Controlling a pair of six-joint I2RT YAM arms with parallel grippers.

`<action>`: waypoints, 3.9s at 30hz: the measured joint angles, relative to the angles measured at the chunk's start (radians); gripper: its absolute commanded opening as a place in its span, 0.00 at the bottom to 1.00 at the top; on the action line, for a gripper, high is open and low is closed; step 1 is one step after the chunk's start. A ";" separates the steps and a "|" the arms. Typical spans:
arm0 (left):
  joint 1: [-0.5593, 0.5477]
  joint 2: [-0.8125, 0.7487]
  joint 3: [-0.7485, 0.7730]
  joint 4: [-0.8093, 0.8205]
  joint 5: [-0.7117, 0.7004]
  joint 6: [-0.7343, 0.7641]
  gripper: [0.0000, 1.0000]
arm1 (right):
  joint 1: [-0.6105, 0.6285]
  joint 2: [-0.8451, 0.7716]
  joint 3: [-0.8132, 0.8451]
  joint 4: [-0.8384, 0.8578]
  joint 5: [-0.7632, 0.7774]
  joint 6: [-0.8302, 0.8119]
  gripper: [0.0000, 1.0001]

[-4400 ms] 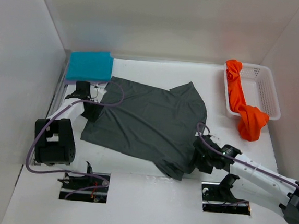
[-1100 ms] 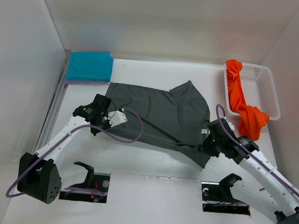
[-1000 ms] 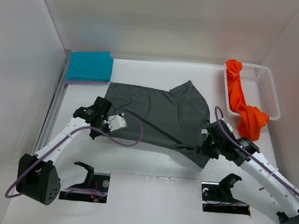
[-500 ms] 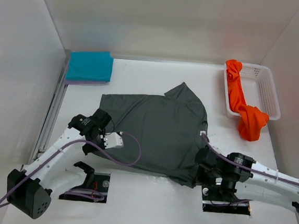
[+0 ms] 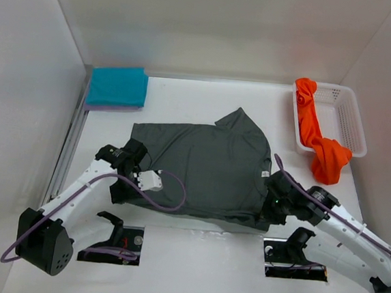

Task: Fold and stack the t-shirts
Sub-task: Flatten out the tshirt

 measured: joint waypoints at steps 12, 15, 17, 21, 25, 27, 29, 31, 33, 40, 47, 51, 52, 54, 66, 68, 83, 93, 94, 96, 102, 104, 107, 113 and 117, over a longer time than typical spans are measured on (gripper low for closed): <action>0.498 0.457 0.681 0.097 0.334 0.031 0.58 | 0.255 -0.026 -0.159 0.030 -0.074 0.153 0.00; 0.529 0.729 0.866 0.259 0.343 -0.097 0.59 | 0.263 -0.029 -0.190 0.041 -0.082 0.183 0.00; 0.519 0.858 0.915 0.341 0.342 -0.161 0.61 | 0.264 -0.034 -0.198 0.043 -0.083 0.196 0.00; 0.461 1.015 0.921 0.430 0.320 -0.231 0.61 | 0.269 -0.050 -0.211 0.060 -0.083 0.226 0.01; 0.404 1.081 0.921 0.479 0.285 -0.253 0.61 | 0.274 -0.056 -0.224 0.066 -0.084 0.253 0.01; 0.392 1.091 0.921 0.505 0.262 -0.256 0.61 | 0.280 -0.057 -0.227 0.067 -0.085 0.264 0.01; 0.392 1.094 0.921 0.535 0.229 -0.255 0.57 | 0.282 -0.057 -0.227 0.068 -0.088 0.270 0.01; 0.397 1.099 0.920 0.564 0.194 -0.254 0.45 | 0.282 -0.057 -0.227 0.068 -0.088 0.274 0.01; 0.401 1.106 0.919 0.593 0.161 -0.251 0.27 | 0.282 -0.057 -0.227 0.067 -0.089 0.275 0.01; 0.394 1.123 0.911 0.642 0.098 -0.228 0.08 | 0.282 -0.086 -0.228 0.057 -0.090 0.296 0.00; 0.369 1.135 0.910 0.742 0.008 -0.185 0.44 | 0.282 -0.103 -0.229 0.052 -0.089 0.303 0.01; 0.361 1.098 0.856 0.795 -0.016 -0.146 0.60 | 0.282 -0.079 -0.229 0.068 -0.089 0.298 0.01; 0.359 1.075 0.829 0.799 -0.017 -0.136 0.62 | 0.282 -0.066 -0.229 0.075 -0.088 0.294 0.01; 0.357 1.008 0.765 0.798 -0.018 -0.109 0.64 | 0.280 -0.043 -0.229 0.092 -0.087 0.283 0.01; 0.181 0.286 0.369 0.529 0.007 0.174 0.60 | 0.061 -0.006 -0.228 0.214 -0.071 0.132 0.02; 0.117 0.266 0.327 0.408 0.029 0.187 0.59 | 0.049 -0.010 -0.228 0.225 -0.071 0.110 0.03; -0.548 0.075 0.000 -0.040 0.066 -0.044 0.69 | -0.021 -0.026 -0.235 0.309 -0.070 0.003 0.04; -0.548 0.365 0.020 0.013 0.008 -0.262 0.65 | -0.041 -0.087 -0.269 0.319 -0.055 0.002 0.04; -0.556 0.391 0.032 0.011 0.001 -0.278 0.64 | -0.041 -0.087 -0.269 0.320 -0.055 0.002 0.04; -0.568 0.443 0.057 0.017 -0.029 -0.302 0.64 | -0.041 -0.091 -0.269 0.319 -0.052 0.002 0.04; -0.535 0.473 0.141 0.103 -0.109 -0.362 0.66 | -0.041 -0.105 -0.269 0.319 -0.047 0.008 0.04; -0.492 0.471 0.142 0.138 -0.100 -0.408 0.66 | -0.041 -0.104 -0.269 0.319 -0.046 0.011 0.05; -0.420 0.469 0.139 0.173 -0.093 -0.451 0.65 | -0.041 -0.102 -0.270 0.319 -0.045 0.014 0.05; -0.470 0.504 0.127 0.211 -0.095 -0.460 0.64 | -0.044 -0.105 -0.270 0.317 -0.047 0.018 0.34; -0.441 0.510 0.142 0.200 -0.069 -0.443 0.66 | -0.024 -0.117 -0.268 0.287 -0.050 0.015 0.46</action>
